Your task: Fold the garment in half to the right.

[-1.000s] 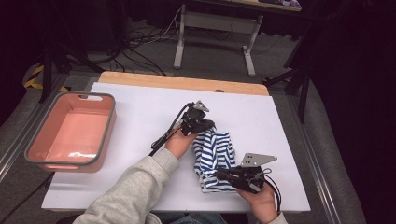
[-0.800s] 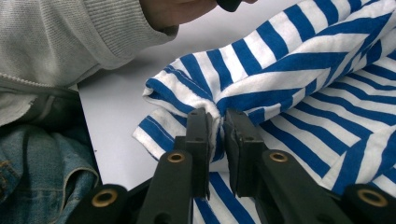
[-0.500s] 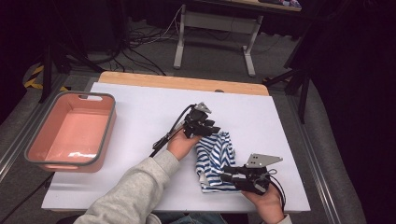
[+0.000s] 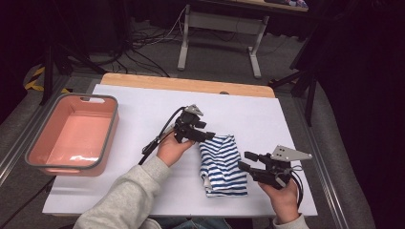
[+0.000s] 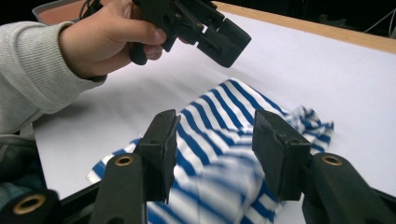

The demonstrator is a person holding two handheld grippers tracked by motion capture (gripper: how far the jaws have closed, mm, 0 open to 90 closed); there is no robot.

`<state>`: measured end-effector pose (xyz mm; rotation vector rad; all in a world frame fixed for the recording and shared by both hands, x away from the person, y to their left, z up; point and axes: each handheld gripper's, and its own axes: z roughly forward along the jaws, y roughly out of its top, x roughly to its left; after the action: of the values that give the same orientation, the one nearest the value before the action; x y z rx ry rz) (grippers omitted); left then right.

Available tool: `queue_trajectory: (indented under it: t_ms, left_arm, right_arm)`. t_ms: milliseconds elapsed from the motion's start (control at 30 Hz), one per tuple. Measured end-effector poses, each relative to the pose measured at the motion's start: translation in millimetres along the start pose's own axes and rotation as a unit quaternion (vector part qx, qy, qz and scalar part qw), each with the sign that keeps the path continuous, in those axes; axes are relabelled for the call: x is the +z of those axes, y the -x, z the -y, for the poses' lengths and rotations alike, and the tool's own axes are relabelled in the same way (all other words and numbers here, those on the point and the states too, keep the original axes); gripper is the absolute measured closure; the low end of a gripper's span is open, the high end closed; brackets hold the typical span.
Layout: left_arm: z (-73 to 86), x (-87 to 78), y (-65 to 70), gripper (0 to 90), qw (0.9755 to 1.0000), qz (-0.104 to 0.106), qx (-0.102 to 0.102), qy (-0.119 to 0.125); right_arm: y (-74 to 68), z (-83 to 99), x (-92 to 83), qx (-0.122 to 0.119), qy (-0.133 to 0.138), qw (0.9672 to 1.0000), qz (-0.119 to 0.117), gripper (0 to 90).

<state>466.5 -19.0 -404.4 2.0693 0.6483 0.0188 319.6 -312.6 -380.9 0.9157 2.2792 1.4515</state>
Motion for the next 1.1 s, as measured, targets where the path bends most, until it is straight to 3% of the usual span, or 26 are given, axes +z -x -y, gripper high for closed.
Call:
queue_trajectory:
  t_ms: [33,100,200,267,333,533,567,833,933,967,1000,1100]
  left_arm:
    - [1.2,-1.8,-0.3,34.8,1.0000,-0.001,0.001,0.001]
    - [4.4,-6.1,-1.1,33.6,1.0000,-0.003,-0.001,0.002]
    - [10.1,-11.0,-2.6,31.9,1.0000,-0.006,-0.002,-0.001]
    - [11.4,-12.1,-3.0,30.9,1.0000,-0.005,-0.003,-0.002]
    - [15.7,-15.4,-3.2,29.8,1.0000,-0.005,-0.003,-0.002]
    - [21.8,-22.3,-4.3,28.7,0.9999,-0.007,-0.007,-0.002]
    - [22.4,-24.1,-5.5,28.4,0.9999,-0.008,-0.010,-0.001]
    - [22.7,-23.3,-3.9,24.9,0.9999,-0.010,-0.010,-0.002]
    - [22.4,-21.1,-1.5,16.1,0.9998,-0.019,-0.004,-0.001]
    - [22.4,-21.1,-1.5,13.6,0.9998,-0.019,-0.004,-0.001]
    - [22.1,-20.6,-0.1,11.0,0.9998,-0.020,-0.002,-0.001]
    - [21.7,-20.7,1.1,6.9,0.9998,-0.022,-0.002,0.000]
  right_arm:
    - [-2.2,-4.0,7.8,-0.012,-0.009,0.9999,-0.004,56.8]
    - [-3.5,-4.7,13.2,-0.018,-0.021,0.9996,-0.006,59.0]
    - [-4.5,1.2,41.3,-0.030,-0.079,0.9963,-0.016,64.2]
    - [-4.9,4.0,47.4,-0.033,-0.094,0.9949,-0.017,64.2]
    - [-4.4,14.3,60.5,-0.044,-0.138,0.9894,-0.009,62.9]
    - [2.6,29.8,64.0,-0.032,-0.179,0.9832,0.012,54.1]
    - [3.1,33.6,63.8,-0.032,-0.191,0.9809,0.016,52.7]
    - [3.1,36.7,61.8,-0.031,-0.191,0.9808,0.018,51.0]
    - [1.8,31.5,55.2,-0.041,-0.165,0.9850,0.028,48.4]
    - [1.8,31.5,55.2,-0.041,-0.165,0.9850,0.028,48.4]
    - [4.1,28.3,50.1,-0.041,-0.145,0.9878,0.039,43.5]
    - [7.6,26.0,45.9,-0.039,-0.127,0.9900,0.047,38.5]
